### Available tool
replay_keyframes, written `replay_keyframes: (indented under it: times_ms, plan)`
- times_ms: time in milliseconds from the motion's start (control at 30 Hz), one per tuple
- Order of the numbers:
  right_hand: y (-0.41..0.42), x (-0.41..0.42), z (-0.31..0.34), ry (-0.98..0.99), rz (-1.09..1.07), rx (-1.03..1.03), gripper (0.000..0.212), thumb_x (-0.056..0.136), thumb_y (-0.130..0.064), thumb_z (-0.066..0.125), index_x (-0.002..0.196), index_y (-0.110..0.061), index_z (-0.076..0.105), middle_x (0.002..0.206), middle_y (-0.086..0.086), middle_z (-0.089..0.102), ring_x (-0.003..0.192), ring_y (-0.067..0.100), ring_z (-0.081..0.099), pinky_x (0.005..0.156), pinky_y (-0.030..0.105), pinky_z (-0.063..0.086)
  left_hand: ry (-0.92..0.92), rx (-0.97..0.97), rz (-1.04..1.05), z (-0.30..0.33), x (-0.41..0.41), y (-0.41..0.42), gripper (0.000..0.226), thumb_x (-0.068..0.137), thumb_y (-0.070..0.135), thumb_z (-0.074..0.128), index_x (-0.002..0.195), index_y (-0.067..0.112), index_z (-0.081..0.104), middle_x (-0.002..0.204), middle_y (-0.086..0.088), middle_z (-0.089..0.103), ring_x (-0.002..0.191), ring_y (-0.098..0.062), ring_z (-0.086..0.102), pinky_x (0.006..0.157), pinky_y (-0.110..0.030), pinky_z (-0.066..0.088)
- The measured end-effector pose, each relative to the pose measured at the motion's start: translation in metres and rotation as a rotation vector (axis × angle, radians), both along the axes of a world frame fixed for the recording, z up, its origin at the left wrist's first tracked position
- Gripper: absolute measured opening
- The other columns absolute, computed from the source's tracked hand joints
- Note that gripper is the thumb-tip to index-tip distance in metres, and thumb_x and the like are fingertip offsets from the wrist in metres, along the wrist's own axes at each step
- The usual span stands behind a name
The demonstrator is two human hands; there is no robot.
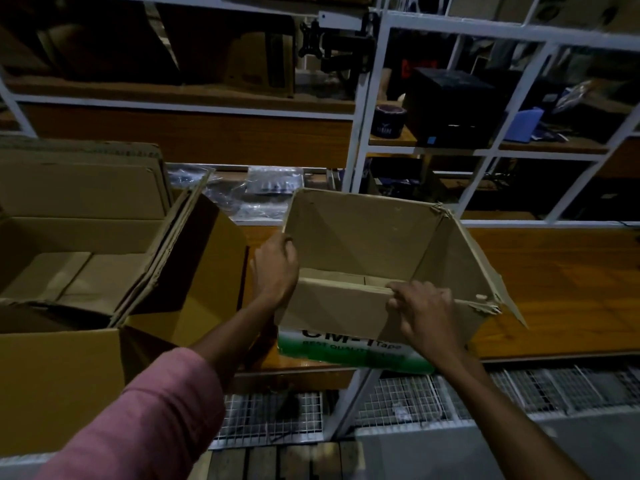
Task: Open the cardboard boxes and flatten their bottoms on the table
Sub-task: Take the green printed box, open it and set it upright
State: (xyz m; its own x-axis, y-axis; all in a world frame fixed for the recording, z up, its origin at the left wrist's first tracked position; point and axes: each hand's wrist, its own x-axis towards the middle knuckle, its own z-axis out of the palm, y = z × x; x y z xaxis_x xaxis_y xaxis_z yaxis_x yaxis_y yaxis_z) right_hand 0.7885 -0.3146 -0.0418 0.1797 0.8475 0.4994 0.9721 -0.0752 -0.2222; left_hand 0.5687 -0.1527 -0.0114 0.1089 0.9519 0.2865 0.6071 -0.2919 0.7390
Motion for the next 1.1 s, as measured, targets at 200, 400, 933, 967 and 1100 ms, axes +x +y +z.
replay_keyframes:
  times_ms: [200, 400, 933, 967, 1100]
  plan:
    - [-0.033, 0.009, -0.024, 0.01, -0.274, 0.038, 0.064, 0.09, -0.056, 0.057, 0.139, -0.016, 0.053, 0.148, 0.015, 0.043, 0.137, 0.038, 0.036, 0.113, 0.056, 0.028, 0.214, 0.114, 0.025, -0.048, -0.011, -0.048, 0.065, 0.099, 0.063, 0.038, 0.152, 0.026, 0.033, 0.168, -0.005, 0.003, 0.151, -0.035, 0.008, 0.116, -0.062, 0.016]
    - [-0.071, 0.024, -0.044, 0.182, -0.512, -0.02, 0.097, 0.076, -0.055, 0.077, 0.155, -0.026, 0.029, 0.165, 0.01, 0.013, 0.145, 0.045, 0.02, 0.102, 0.072, 0.033, 0.259, 0.036, 0.066, -0.085, -0.02, -0.078, 0.1, 0.085, 0.084, 0.038, 0.161, 0.036, -0.004, 0.167, -0.01, -0.008, 0.148, -0.042, 0.011, 0.108, -0.068, 0.024]
    - [-0.044, 0.071, -0.03, 0.427, -0.101, 0.063, 0.119, 0.054, -0.04, 0.095, 0.154, -0.029, 0.032, 0.164, 0.004, 0.002, 0.15, 0.024, 0.012, 0.107, 0.047, 0.037, 0.156, 0.112, -0.352, -0.063, -0.025, -0.048, 0.149, 0.053, 0.048, 0.096, 0.153, 0.052, -0.014, 0.163, 0.005, -0.033, 0.155, -0.025, -0.009, 0.111, -0.059, 0.033]
    - [-0.042, 0.076, -0.032, 0.411, -0.09, 0.062, 0.118, 0.054, -0.038, 0.096, 0.153, -0.028, 0.033, 0.163, 0.005, 0.003, 0.15, 0.027, 0.013, 0.106, 0.048, 0.039, 0.196, 0.116, -0.364, -0.064, -0.026, -0.047, 0.151, 0.053, 0.047, 0.096, 0.153, 0.051, -0.017, 0.163, 0.005, -0.034, 0.155, -0.027, -0.007, 0.109, -0.062, 0.034]
    - [-0.036, 0.084, -0.036, 0.358, -0.071, 0.057, 0.119, 0.052, -0.035, 0.099, 0.152, -0.029, 0.034, 0.16, 0.008, 0.006, 0.147, 0.03, 0.017, 0.102, 0.049, 0.048, 0.312, 0.167, -0.402, -0.071, -0.029, -0.039, 0.15, 0.058, 0.051, 0.093, 0.156, 0.041, -0.019, 0.165, 0.0, -0.03, 0.154, -0.031, -0.005, 0.109, -0.064, 0.033]
